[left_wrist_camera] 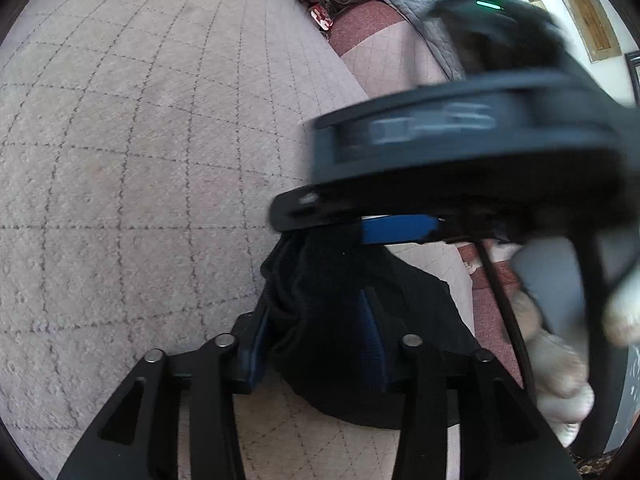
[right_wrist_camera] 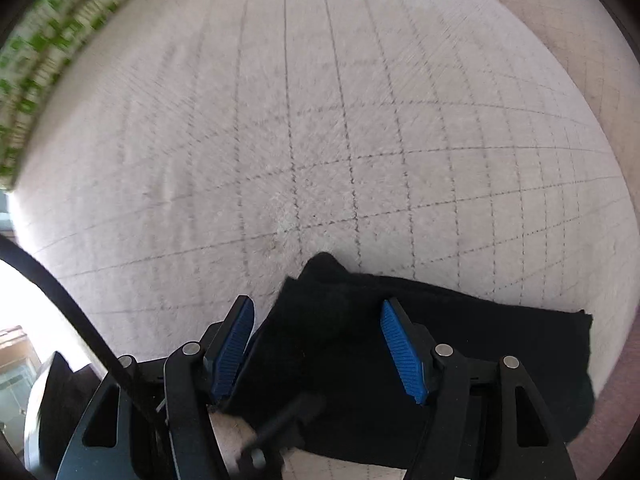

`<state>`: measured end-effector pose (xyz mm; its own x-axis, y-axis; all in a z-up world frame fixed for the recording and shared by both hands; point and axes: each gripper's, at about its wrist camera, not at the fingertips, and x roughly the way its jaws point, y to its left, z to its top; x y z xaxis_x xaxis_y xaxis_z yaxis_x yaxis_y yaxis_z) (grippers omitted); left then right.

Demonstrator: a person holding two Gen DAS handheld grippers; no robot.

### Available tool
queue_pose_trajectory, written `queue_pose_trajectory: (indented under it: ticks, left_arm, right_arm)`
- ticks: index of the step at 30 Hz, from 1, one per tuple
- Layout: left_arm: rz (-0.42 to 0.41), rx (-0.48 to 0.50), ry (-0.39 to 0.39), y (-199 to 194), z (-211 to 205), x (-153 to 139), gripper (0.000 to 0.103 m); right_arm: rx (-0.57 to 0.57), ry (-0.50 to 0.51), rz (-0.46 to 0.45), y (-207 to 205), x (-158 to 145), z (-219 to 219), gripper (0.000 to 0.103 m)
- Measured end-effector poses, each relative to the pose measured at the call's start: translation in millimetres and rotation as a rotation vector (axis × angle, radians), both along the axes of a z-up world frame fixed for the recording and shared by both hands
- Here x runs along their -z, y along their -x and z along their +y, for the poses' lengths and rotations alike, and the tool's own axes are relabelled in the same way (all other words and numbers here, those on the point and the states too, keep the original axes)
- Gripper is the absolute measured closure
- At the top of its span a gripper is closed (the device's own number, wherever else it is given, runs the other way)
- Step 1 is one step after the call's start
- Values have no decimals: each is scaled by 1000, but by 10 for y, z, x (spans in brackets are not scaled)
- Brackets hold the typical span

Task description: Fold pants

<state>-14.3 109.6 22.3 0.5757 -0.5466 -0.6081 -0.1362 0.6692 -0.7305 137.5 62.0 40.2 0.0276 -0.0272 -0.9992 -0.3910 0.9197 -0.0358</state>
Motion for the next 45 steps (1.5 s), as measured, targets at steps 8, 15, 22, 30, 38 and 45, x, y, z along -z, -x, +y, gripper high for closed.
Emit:
queue_pose_trajectory:
  ticks: [8,15,22,30,38,45]
  left_arm:
    - [-7,-8,-12,-10,-123,-17,57]
    - [47,86,125,-90,-210,85,88]
    - [-29,183,157,-97,-614,-162,88]
    - [-108,421,149,-116,-1422,-248,83]
    - [-155,578,220,-207,-1649,-478,58]
    - [-116,443,163,-104,-1092,-349,52]
  right_arm:
    - [-13,119,18,-78,222,227,34]
    - [-97,172,-133,187,108,164,79]
    - [-62,42,-245,503,-252,-340,81]
    - [123,-78,-295,772,-422,-1651,81]
    - [304,-9,-336,941,-20,-2781,73]
    - [538,-138,-503,1332,-312,-3322,49]
